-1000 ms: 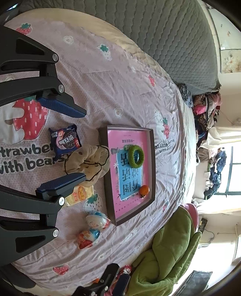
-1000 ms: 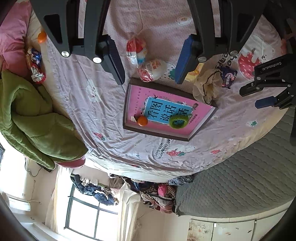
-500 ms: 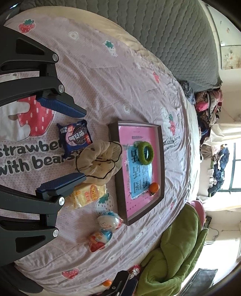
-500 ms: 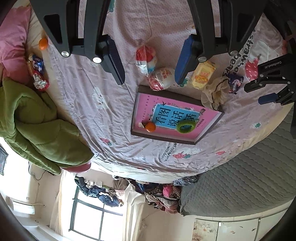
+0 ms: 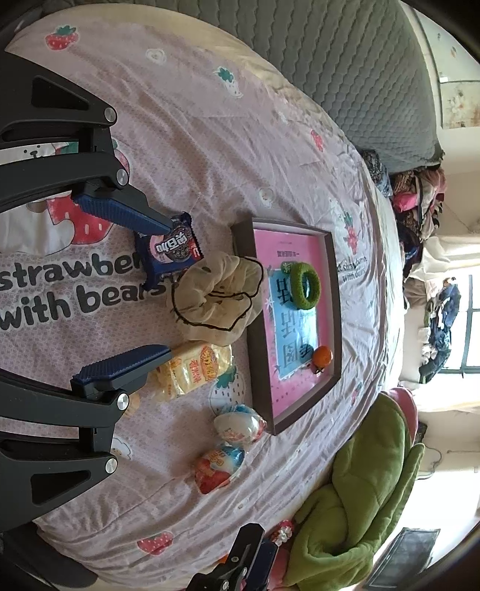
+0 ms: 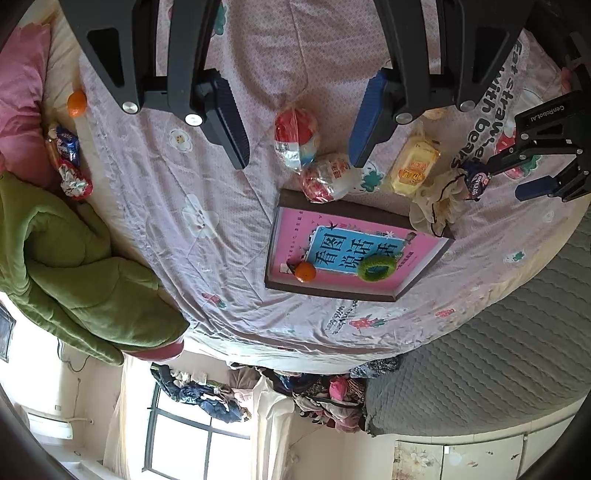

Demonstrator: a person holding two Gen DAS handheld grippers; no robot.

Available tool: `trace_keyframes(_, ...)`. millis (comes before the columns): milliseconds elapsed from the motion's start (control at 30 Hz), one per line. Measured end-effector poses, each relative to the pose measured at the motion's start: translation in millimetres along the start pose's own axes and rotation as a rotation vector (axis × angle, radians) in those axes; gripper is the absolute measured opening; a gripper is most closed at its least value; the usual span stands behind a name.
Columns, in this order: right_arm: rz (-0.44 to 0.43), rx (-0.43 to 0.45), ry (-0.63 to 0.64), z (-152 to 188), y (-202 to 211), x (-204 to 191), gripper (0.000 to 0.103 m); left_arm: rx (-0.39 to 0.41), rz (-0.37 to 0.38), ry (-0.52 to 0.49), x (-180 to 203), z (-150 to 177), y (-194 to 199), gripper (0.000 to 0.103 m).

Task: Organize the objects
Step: 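Move the left gripper to the cream scrunchie while the right approaches the wrapped egg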

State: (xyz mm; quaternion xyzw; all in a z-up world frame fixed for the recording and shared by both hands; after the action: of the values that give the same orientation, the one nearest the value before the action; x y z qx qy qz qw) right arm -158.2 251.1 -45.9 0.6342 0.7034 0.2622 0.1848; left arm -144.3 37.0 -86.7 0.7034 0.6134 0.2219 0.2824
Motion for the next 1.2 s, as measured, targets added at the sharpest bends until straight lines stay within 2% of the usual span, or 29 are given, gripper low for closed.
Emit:
trace_keyframes(433, -0.013, -0.035, -0.025, 26, -16, 0, 0.056, -0.016, 0.016, 0.003, -2, 18, -12, 0.063)
trace_keyframes(933, -0.005, -0.059, -0.020, 36, -31, 6, 0.056, 0.019, 0.034, -0.025, 6, 7, -22, 0.063)
trace_keyframes(1200, -0.007, -0.095, -0.021, 45, -47, 6, 0.056, -0.003, 0.047, -0.012, 3, 10, -38, 0.063)
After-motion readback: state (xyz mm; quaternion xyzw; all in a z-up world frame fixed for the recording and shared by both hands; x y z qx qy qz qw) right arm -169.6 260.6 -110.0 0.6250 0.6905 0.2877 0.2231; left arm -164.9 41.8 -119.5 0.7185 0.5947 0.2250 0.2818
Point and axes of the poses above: each gripper's, at about its wrist camera, not at the fingertips, and y roughly against the way its jaws point, x to its right, z to its underside, the point moved 10 cm from there along -y, roughly the way its jaws point, and after that the axes turned 9 degrees about x, right-handed, at the moved point
